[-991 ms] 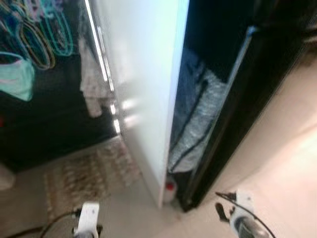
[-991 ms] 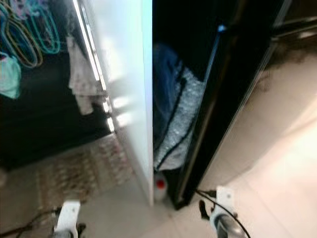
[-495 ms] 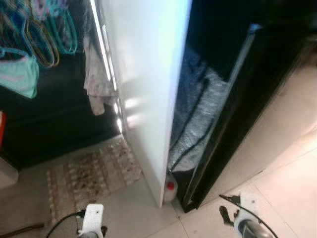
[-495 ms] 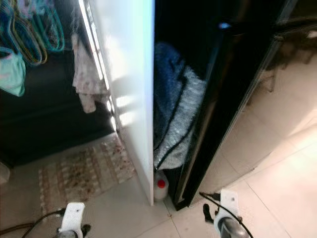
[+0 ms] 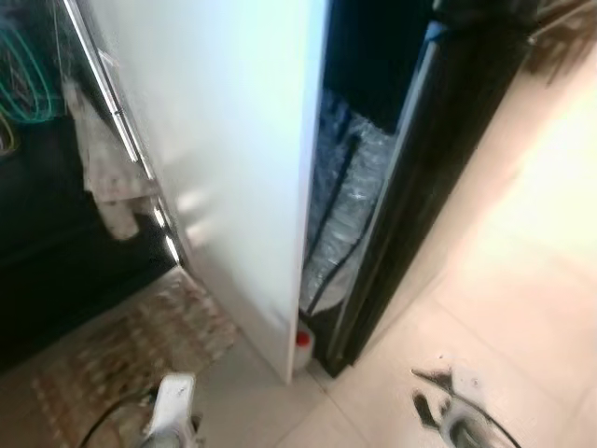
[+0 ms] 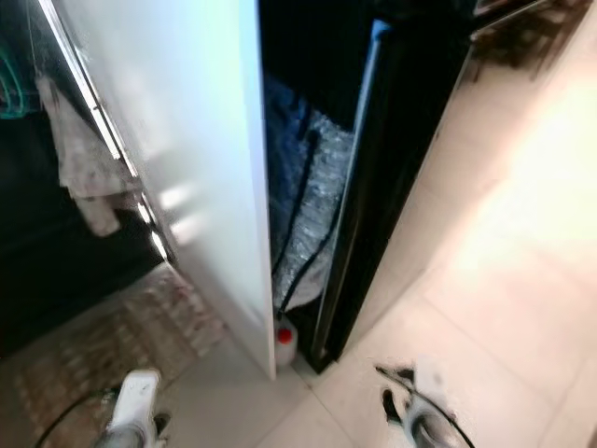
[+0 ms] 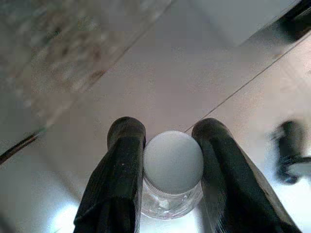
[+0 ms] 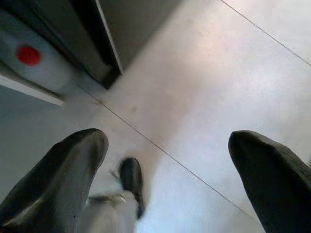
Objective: Restocking fridge
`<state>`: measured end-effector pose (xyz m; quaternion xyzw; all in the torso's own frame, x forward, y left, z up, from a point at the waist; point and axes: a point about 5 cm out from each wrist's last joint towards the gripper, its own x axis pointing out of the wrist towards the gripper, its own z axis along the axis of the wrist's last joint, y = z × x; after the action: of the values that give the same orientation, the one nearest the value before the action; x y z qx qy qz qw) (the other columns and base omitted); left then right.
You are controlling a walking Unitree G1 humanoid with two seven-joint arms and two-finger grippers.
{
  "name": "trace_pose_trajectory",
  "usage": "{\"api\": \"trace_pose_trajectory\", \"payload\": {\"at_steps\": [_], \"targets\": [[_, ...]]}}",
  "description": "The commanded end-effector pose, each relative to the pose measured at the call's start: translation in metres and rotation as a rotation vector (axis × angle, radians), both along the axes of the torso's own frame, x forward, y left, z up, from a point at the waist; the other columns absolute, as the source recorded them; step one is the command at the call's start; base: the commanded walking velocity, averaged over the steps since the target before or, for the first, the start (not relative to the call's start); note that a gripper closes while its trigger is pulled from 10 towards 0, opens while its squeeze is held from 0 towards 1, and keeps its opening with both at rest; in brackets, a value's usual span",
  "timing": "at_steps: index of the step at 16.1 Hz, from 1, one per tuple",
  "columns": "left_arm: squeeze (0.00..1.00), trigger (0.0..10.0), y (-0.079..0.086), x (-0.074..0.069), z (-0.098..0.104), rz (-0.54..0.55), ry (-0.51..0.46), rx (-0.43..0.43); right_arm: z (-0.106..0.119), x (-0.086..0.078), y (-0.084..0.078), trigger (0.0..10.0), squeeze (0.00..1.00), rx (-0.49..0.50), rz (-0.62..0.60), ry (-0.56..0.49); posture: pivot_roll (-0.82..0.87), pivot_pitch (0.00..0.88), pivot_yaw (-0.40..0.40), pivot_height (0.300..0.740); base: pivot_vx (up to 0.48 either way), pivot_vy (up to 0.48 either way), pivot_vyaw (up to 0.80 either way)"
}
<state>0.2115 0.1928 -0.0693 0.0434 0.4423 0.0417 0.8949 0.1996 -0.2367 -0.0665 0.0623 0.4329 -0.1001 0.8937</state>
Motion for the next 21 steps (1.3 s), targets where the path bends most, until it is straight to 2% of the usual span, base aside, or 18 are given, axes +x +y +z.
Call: {"api": "trace_pose_trajectory", "payload": {"at_steps": [1,6,11,13,15,17,21], "targets": [[0.0,10.0,0.0023,-0.0153,-0.0084,-0.002,0.059,0.006,0.0034,0.0064,0.0007,10.0,0.0,-0.008,0.01,-0.019,-0.04,0.064,-0.007,0.74,0.0,0.0,0.0],[0.0,10.0,0.0017,-0.0161,-0.0089,0.001,0.06,0.0,0.0037,0.0059,-0.0005,10.0,0.0,-0.018,-0.018,-0.034,-0.04,0.055,-0.009,0.74,0.0,0.0,0.0],[0.0,10.0,0.0015,-0.0154,-0.0085,0.003,0.055,0.0,0.0078,0.0096,-0.0011,10.0,0.0,0.004,-0.12,-0.137,-0.06,0.055,-0.008,0.74,0.0,0.0,0.0],[0.0,10.0,0.0009,-0.0152,-0.0085,0.003,0.056,-0.003,0.0073,0.0085,-0.0021,10.0,0.0,0.002,-0.163,-0.135,-0.06,0.055,-0.011,0.74,0.0,0.0,0.0],[0.0,10.0,0.0002,-0.015,-0.0085,0.002,0.056,-0.007,0.0055,0.0069,-0.0021,10.0,0.0,-0.002,-0.157,-0.098,-0.05,0.058,-0.011,0.74,0.0,0.409,0.0],[0.0,10.0,0.0004,-0.0152,-0.0086,-0.002,0.057,-0.007,0.0042,0.0057,-0.002,10.0,0.0,-0.007,-0.143,-0.069,-0.05,0.058,-0.011,0.74,0.0,0.358,-0.74],[0.0,10.0,0.0013,-0.0148,-0.0082,-0.006,0.052,-0.007,0.004,0.0056,-0.0016,10.0,0.0,-0.006,-0.149,-0.072,-0.05,0.062,-0.006,0.74,0.0,0.0,-0.71]]}}
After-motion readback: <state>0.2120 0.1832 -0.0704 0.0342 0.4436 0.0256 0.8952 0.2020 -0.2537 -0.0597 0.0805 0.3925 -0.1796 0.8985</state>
